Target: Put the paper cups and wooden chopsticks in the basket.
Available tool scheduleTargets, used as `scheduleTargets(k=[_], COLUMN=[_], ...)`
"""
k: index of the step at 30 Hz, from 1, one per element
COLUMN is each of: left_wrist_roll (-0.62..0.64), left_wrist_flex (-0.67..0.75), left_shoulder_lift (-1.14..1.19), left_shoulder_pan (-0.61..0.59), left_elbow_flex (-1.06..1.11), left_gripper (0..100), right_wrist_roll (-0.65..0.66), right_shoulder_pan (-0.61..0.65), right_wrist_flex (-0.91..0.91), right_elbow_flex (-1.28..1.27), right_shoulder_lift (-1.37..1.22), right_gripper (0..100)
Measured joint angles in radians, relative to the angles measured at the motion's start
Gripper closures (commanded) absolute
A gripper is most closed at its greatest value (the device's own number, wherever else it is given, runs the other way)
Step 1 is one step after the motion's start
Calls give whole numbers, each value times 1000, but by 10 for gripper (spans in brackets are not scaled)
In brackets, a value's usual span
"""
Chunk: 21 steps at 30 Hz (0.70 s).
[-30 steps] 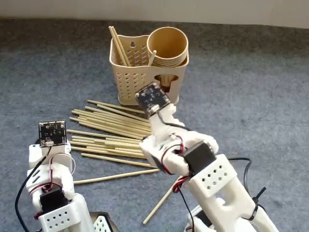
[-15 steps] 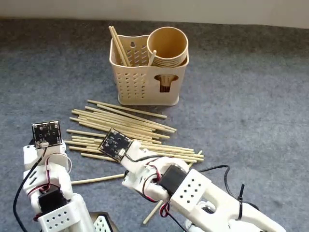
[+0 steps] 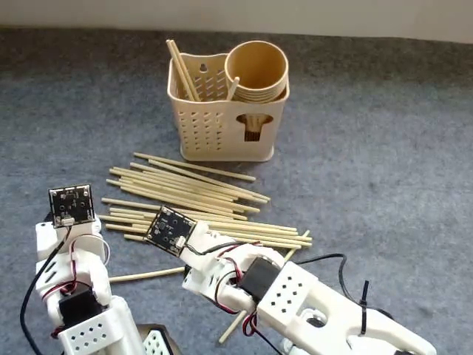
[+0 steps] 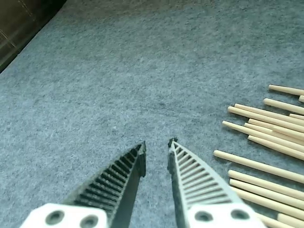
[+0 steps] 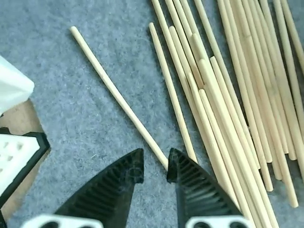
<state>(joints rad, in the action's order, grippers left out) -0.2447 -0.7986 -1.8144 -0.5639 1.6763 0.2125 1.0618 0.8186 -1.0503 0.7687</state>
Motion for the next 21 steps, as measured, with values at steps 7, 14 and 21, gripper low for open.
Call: scheduleTargets(k=[7,14,21], left_wrist_roll=[0,0,0], left_wrist_flex=[0,0,0], left_shoulder_lift=[0,0,0], left_shoulder_pan=[0,0,0], left_elbow_flex=[0,0,0], left_gripper=[899,899,899], right_wrist_roll=[0,0,6], right_shoulder_pan=[0,-5,-37], right_wrist_flex=[-37,-40,-40], right_elbow_flex=[-2,86,178], right_shoulder_lift=[-255,-402,-546], right_gripper=[897,896,896])
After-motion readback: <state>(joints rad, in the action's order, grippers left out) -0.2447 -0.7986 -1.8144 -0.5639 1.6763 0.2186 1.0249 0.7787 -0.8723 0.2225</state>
